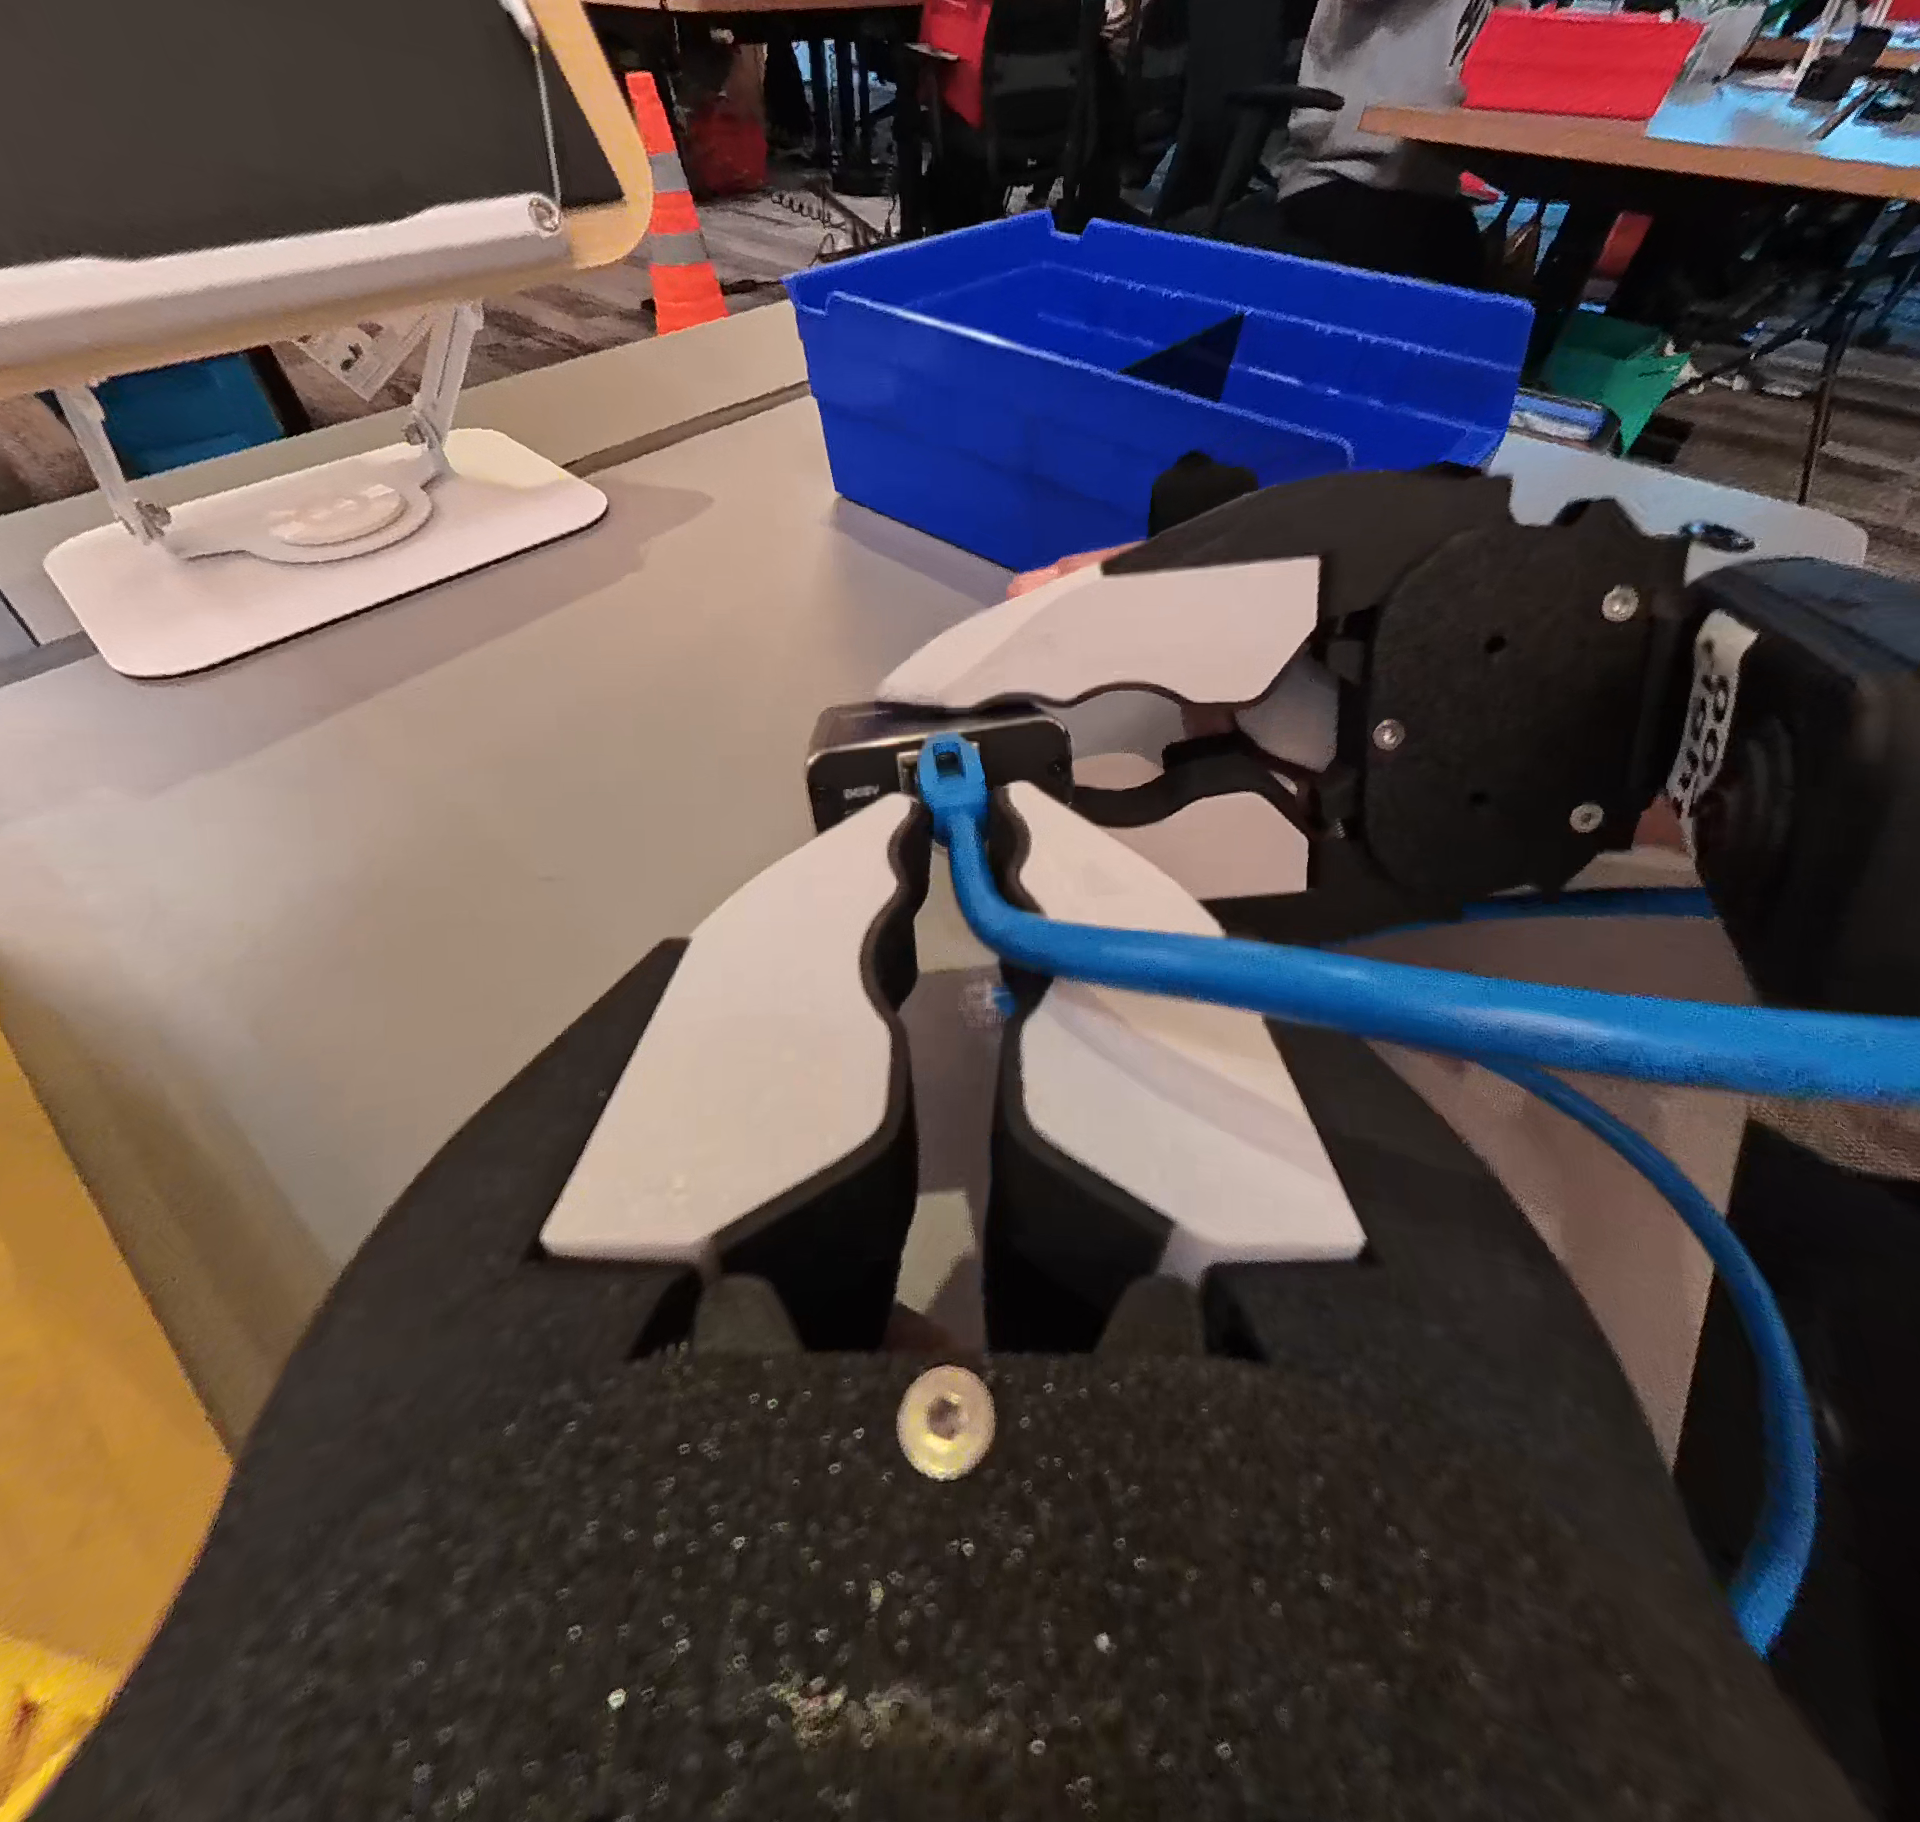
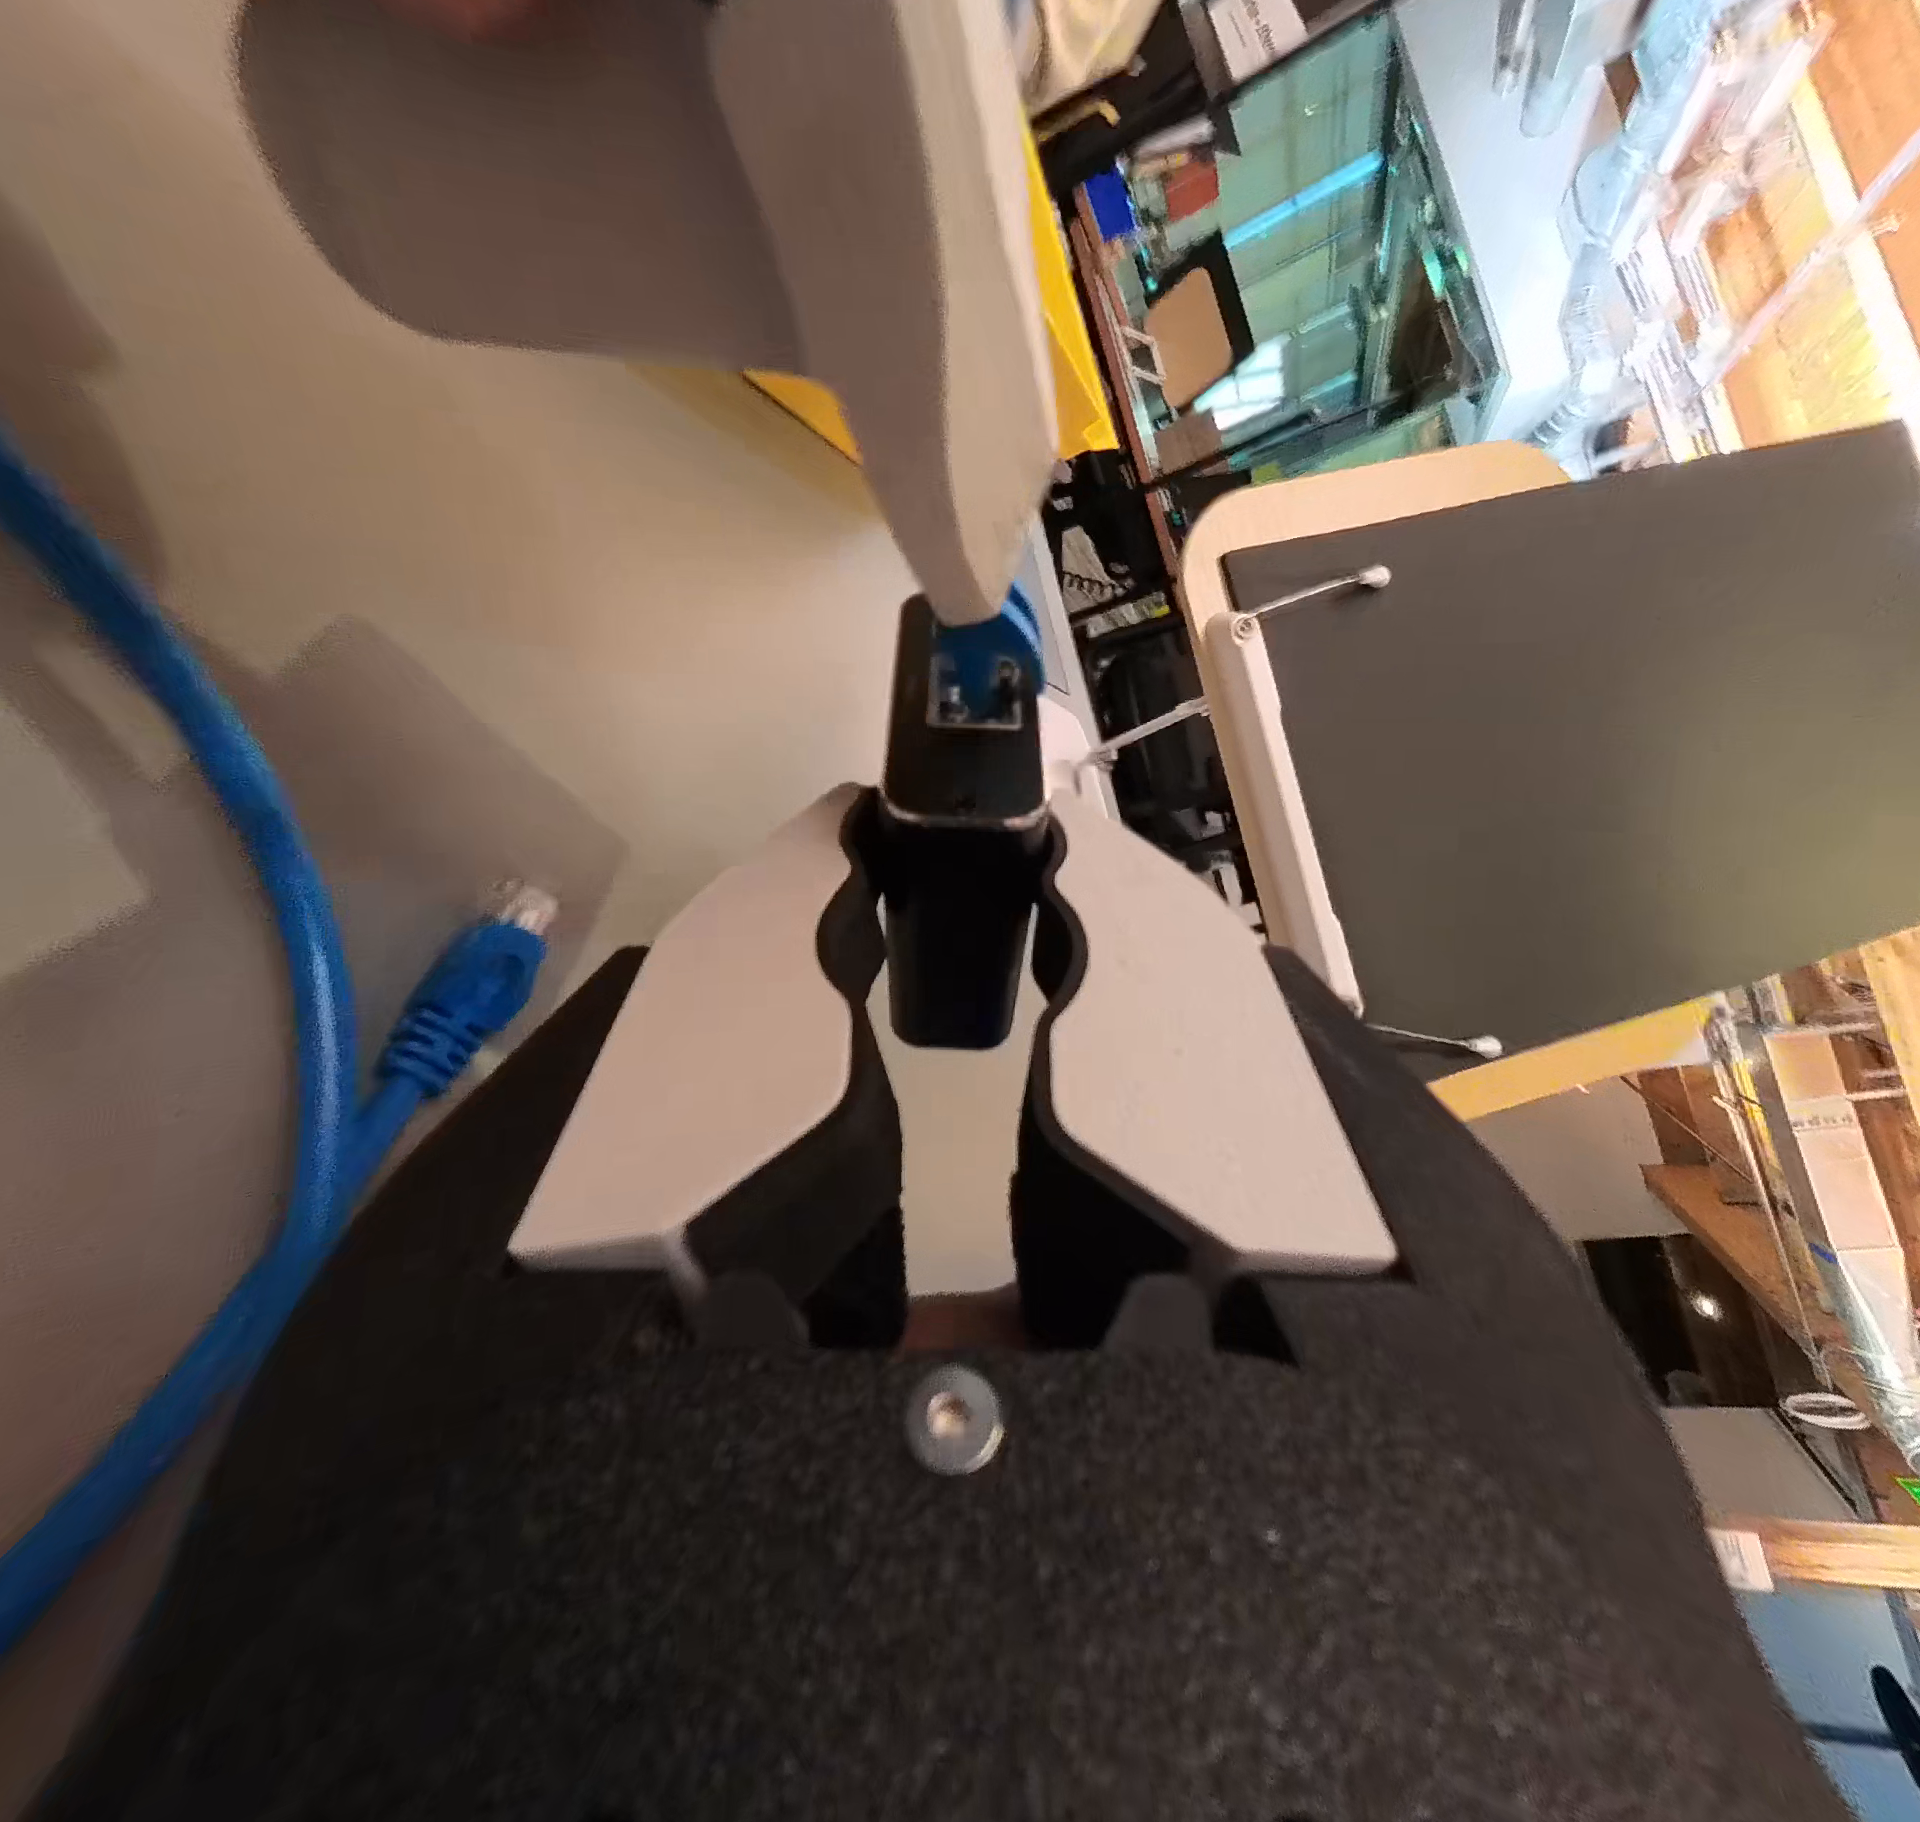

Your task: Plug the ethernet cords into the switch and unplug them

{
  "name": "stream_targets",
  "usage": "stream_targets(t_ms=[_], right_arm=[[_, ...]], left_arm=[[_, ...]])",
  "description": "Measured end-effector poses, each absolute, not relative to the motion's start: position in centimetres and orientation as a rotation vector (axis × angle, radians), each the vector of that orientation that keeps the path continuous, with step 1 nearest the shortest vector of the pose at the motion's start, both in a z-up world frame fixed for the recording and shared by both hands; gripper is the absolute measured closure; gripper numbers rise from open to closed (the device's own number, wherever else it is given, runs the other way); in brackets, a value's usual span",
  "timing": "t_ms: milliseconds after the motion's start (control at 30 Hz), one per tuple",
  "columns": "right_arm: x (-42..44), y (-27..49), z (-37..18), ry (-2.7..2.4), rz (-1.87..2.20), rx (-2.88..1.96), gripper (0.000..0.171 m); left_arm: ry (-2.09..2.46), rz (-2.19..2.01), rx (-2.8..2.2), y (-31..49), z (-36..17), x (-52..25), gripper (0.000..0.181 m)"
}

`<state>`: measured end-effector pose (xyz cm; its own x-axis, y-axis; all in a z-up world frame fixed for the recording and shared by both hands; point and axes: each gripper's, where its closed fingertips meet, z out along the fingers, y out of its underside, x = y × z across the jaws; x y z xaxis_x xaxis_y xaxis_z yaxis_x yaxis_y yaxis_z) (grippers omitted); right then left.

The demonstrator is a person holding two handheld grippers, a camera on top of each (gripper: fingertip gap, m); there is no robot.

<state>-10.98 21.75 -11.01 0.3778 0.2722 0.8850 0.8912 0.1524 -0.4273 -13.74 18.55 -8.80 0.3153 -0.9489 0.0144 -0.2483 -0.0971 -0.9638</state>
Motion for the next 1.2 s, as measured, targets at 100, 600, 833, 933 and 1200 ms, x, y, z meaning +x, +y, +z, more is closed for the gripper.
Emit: stream_targets(t_ms=[100, 600, 833, 933, 1200], right_arm=[[-11.1, 21.5, -11.3, -1.179, -0.604, -1.387, 0.146], [-8.7, 21.2, -9.1, -0.880, -0.003, -1.739, 0.122], [-12.4, 20.6, -7.0, -0.945, -0.061, -1.693, 0.114], [-12.1, 21.6, -7.6, -0.909, -0.217, -1.662, 0.126], [-9.7, 21.3, -5.7, -0.800, -0.110, -1.519, 0.145]], left_arm=[[1.151, -0.847, -1.564, 18.3, -9.0, -13.7, 0.171], [1.038, -0.666, -1.564, 23.1, -4.4, -17.2, 0.171], [1.094, -0.425, -1.519, 20.8, -3.6, -14.9, 0.171], [1.083, -0.544, -1.569, 19.5, -4.0, -13.7, 0.171], [0.986, -0.993, -1.570, 18.1, -2.6, -14.0, 0.135]])
